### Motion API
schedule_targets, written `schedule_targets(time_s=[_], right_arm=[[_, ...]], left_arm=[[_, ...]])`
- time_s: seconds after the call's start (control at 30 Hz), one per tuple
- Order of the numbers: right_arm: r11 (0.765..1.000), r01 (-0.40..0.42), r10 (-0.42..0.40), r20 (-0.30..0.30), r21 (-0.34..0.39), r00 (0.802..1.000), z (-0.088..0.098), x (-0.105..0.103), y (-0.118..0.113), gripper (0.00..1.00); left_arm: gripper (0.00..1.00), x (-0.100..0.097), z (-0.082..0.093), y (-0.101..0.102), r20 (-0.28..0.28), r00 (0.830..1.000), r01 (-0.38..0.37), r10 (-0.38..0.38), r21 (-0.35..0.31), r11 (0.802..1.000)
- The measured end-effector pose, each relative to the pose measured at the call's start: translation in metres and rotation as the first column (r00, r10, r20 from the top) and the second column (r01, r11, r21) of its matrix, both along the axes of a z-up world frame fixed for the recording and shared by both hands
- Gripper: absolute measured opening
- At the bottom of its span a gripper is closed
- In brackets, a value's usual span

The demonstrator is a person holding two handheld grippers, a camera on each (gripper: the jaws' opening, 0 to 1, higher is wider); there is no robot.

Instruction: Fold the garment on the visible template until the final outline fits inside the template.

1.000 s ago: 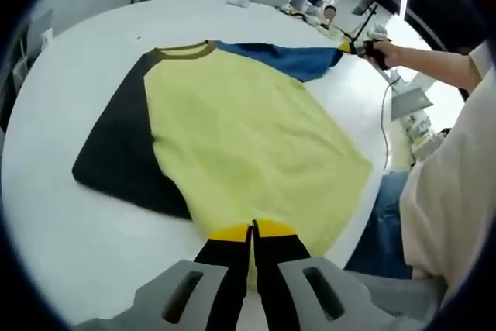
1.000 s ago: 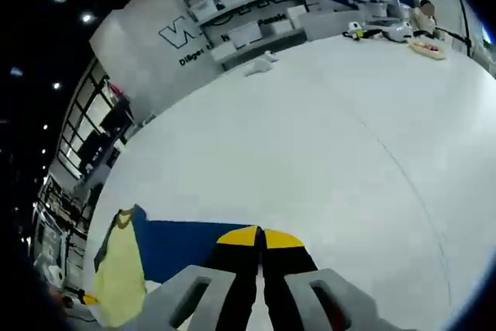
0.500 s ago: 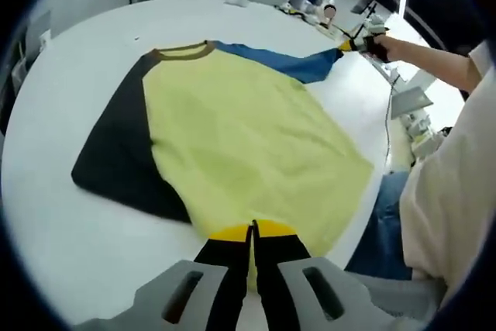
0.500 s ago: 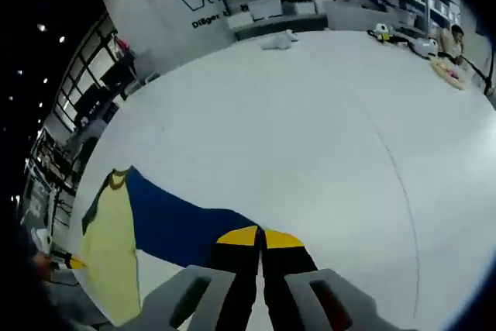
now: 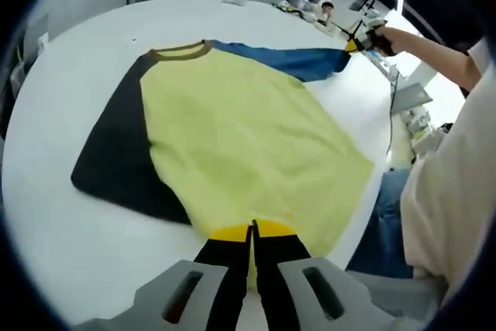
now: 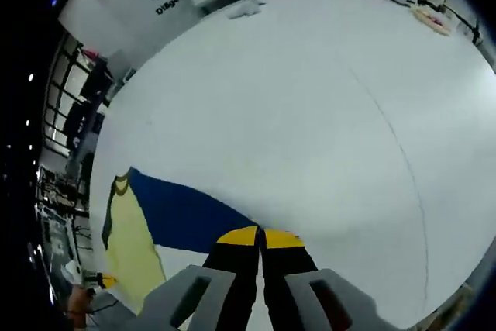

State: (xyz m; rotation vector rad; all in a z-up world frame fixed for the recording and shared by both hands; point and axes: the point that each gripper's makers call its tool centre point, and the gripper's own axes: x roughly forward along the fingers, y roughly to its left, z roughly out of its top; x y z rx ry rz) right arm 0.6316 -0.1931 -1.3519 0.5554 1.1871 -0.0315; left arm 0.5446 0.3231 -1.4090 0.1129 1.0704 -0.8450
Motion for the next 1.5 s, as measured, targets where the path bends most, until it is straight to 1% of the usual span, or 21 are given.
schedule_targets(time_s=[0.03,0.17,0.33,0.4,0.43,0.47,0.5,0.6,0.7,0.77,0.8,0.87,0.9,0.97,1.03,1.1,1.13,1.2,1.27,1.47,1.5], right_arm=[[0.999,-0.013,0.012,0.024,0.031,1.000,0.005,0.002,0.007,0.00],[0.998,-0.057,0.056,0.027,0.014,0.998,0.014,-0.004,0.014,0.00],[1.000,-0.013,0.013,0.018,0.013,1.000,0.001,0.000,-0.005,0.00],[0.999,0.020,-0.019,0.037,-0.031,0.999,-0.002,0.007,-0.020,0.00],[0.995,-0.010,0.022,0.110,-0.100,0.994,-0.004,0.018,-0.030,0.00],[0.992,-0.019,0.031,0.094,-0.122,0.995,-0.008,0.018,-0.034,0.00],[0.980,-0.062,0.095,0.172,-0.189,0.981,-0.007,0.032,-0.039,0.00],[0.938,-0.147,0.217,0.204,-0.313,0.955,-0.015,0.050,-0.051,0.00],[0.920,-0.178,0.265,0.220,-0.349,0.939,-0.028,0.063,-0.050,0.00],[0.899,-0.198,0.282,0.170,-0.391,0.944,-0.039,0.062,-0.056,0.00],[0.899,-0.190,0.279,0.181,-0.395,0.943,-0.040,0.064,-0.054,0.00],[0.906,-0.170,0.244,0.152,-0.387,0.958,-0.047,0.059,-0.057,0.14],[0.906,-0.171,0.245,0.151,-0.387,0.958,-0.048,0.058,-0.057,0.16],[0.894,-0.176,0.256,0.148,-0.413,0.955,-0.049,0.051,-0.060,0.09],[0.886,-0.158,0.230,0.117,-0.436,0.966,-0.051,0.040,-0.070,0.10],[0.922,-0.146,0.199,0.115,-0.358,0.973,-0.060,0.030,-0.061,0.10],[0.939,-0.159,0.192,0.080,-0.306,0.978,-0.068,0.020,-0.053,0.10],[0.933,-0.165,0.200,0.078,-0.321,0.977,-0.075,0.016,-0.052,0.11],[0.944,-0.155,0.182,0.067,-0.291,0.981,-0.080,0.013,-0.046,0.12],[0.935,-0.153,0.182,0.061,-0.321,0.981,-0.089,0.011,-0.042,0.13],[0.923,-0.167,0.200,0.063,-0.348,0.978,-0.088,0.013,-0.045,0.10]], left_arm=[[0.02,0.000,0.000,0.001,-0.001,1.000,-0.001,0.001,0.001,1.000],[0.02,0.002,-0.001,0.001,-0.001,1.000,-0.005,0.005,0.002,1.000],[0.02,0.005,-0.003,-0.006,0.000,1.000,0.001,-0.001,-0.005,1.000],[0.02,0.004,-0.002,-0.008,0.002,1.000,0.004,-0.004,-0.006,1.000],[0.02,0.004,-0.002,-0.008,0.003,1.000,0.007,-0.007,-0.005,1.000],[0.02,0.004,-0.001,-0.009,0.006,1.000,0.010,-0.010,-0.004,1.000],[0.02,0.005,-0.001,-0.009,0.008,1.000,0.014,-0.014,-0.003,1.000],[0.02,0.007,0.001,-0.008,0.020,1.000,0.012,-0.012,-0.001,1.000],[0.02,0.009,0.002,-0.008,0.024,1.000,0.009,-0.009,0.002,1.000],[0.02,0.009,0.002,-0.009,0.023,1.000,0.012,-0.012,0.003,1.000],[0.02,0.009,0.002,-0.010,0.023,1.000,0.014,-0.014,0.005,1.000],[0.02,0.009,0.003,-0.011,0.024,1.000,0.015,-0.015,0.005,1.000],[0.02,0.009,0.003,-0.011,0.026,1.000,0.015,-0.016,0.005,1.000],[0.02,0.009,0.004,-0.011,0.027,1.000,0.015,-0.015,0.005,1.000],[0.02,0.009,0.003,-0.011,0.026,1.000,0.014,-0.014,0.005,1.000],[0.02,0.009,0.003,-0.011,0.024,1.000,0.012,-0.012,0.005,1.000],[0.02,0.009,0.003,-0.011,0.024,1.000,0.012,-0.012,0.004,1.000],[0.02,0.009,0.002,-0.012,0.024,1.000,0.016,-0.016,0.005,1.000],[0.02,0.009,0.002,-0.013,0.025,1.000,0.018,-0.019,0.005,1.000],[0.02,0.010,0.006,-0.012,0.028,0.999,0.016,-0.017,0.007,1.000],[0.02,0.010,0.006,-0.011,0.028,1.000,0.014,-0.015,0.009,1.000]])
